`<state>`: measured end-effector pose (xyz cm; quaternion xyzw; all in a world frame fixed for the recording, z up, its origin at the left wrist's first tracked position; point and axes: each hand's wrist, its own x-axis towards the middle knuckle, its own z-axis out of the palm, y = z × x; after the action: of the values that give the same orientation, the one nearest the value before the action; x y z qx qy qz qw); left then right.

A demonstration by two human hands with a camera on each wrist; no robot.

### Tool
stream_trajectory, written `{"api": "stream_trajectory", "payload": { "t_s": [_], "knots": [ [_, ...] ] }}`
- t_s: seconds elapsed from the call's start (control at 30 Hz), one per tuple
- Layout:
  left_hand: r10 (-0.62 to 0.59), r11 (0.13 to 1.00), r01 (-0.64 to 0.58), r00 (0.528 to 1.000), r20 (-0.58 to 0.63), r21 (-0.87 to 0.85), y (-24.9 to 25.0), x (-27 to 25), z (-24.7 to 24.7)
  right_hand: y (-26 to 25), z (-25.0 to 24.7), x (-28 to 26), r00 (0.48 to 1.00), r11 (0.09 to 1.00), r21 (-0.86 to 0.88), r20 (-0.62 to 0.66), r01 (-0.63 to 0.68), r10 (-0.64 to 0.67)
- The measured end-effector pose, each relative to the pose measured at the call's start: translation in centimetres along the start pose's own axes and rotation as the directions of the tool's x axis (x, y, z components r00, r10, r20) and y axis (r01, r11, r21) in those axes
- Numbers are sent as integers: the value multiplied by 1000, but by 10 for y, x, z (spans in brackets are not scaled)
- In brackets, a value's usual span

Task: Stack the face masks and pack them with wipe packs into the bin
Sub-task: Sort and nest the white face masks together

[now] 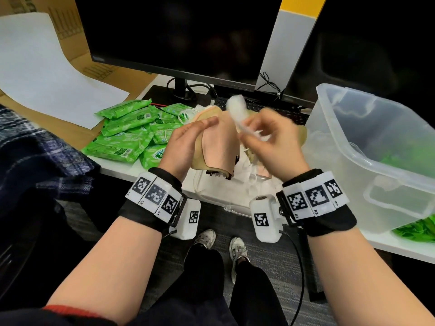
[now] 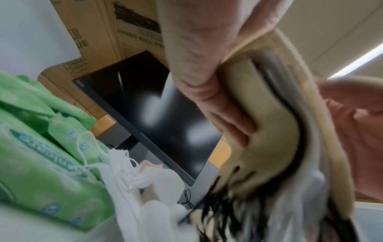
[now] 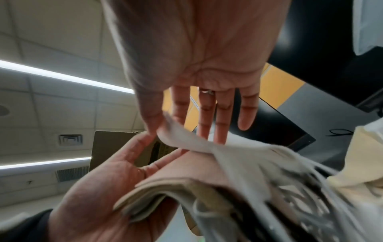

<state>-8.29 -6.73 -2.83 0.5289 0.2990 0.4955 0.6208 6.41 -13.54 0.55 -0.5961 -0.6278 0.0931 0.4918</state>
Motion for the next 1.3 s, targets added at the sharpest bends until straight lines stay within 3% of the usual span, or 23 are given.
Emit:
{"api": "stream_trajectory", "payload": {
  "t_s": [0.03,0.1,0.2,0.37,0.57,0.7,0.93,1.07,1.2,1.3],
  "knots": [
    [-11,999,12,1000,29,-39,1,-2,1,1,6,-3,993,1000,-24,120,-10,13],
    [-34,995,41,996,85,-87,0,-3,2,1,12,-6,979,999,-5,198,-36,37],
    [-23,997,19,998,65,74,-1,-1,-1,3,10,-2,985,971,196,135,-134,109],
    [4,989,-28,986,169,143,-1,-4,-1,15,6,5,969,974,-7,106,-225,224],
    [11,986,-37,987,163,160,-4,-1,-3,19,4,2,969,974,115,-137,-193,208],
    [21,990,-44,986,165,136,-6,-1,-3,19,5,1,980,973,152,-70,-173,185],
    [46,996,-63,975,219,71,-3,-4,0,18,8,3,964,945,190,48,-264,260],
    [111,988,-135,952,284,69,-6,-3,-1,18,5,3,973,957,188,-17,-221,228],
    [96,989,-123,953,288,79,-9,-2,1,22,6,2,971,961,193,-99,-197,218],
    [22,995,-45,972,233,92,-11,-1,2,19,6,2,975,966,220,-146,-133,167]
  ]
}}
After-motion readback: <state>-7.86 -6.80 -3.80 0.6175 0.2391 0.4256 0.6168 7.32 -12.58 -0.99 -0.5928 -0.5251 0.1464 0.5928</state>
